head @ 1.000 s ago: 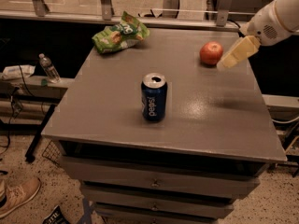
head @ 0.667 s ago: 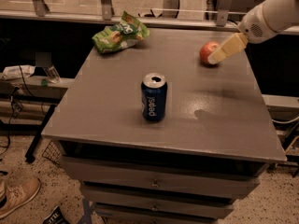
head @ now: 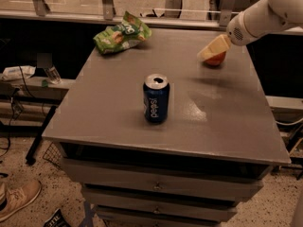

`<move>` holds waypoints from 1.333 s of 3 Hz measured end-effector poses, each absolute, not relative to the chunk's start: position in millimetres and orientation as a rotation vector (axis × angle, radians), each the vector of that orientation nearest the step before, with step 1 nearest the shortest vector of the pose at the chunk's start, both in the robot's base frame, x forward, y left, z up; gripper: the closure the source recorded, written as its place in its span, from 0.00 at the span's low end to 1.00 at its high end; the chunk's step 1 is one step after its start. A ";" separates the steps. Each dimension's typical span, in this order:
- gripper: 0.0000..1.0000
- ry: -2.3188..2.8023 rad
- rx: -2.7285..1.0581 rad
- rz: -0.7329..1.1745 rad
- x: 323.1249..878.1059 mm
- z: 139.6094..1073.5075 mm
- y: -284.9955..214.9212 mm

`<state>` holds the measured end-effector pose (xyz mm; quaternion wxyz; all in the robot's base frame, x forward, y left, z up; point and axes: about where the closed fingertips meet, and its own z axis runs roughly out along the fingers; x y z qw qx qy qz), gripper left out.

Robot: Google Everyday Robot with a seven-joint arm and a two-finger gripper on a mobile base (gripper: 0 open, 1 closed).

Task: Move apple near pepsi can

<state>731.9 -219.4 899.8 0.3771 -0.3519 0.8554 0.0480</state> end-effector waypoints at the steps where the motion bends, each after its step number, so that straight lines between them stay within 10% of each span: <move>1: 0.00 2.211 -0.869 0.122 744.4 884.5 -211.5; 2: 0.02 2.238 -0.854 0.126 752.4 870.3 -206.5; 4: 0.47 2.261 -0.852 0.139 754.6 856.2 -203.2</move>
Offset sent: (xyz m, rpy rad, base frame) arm 0.0265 0.0127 -0.0336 0.0056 0.0444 -0.0618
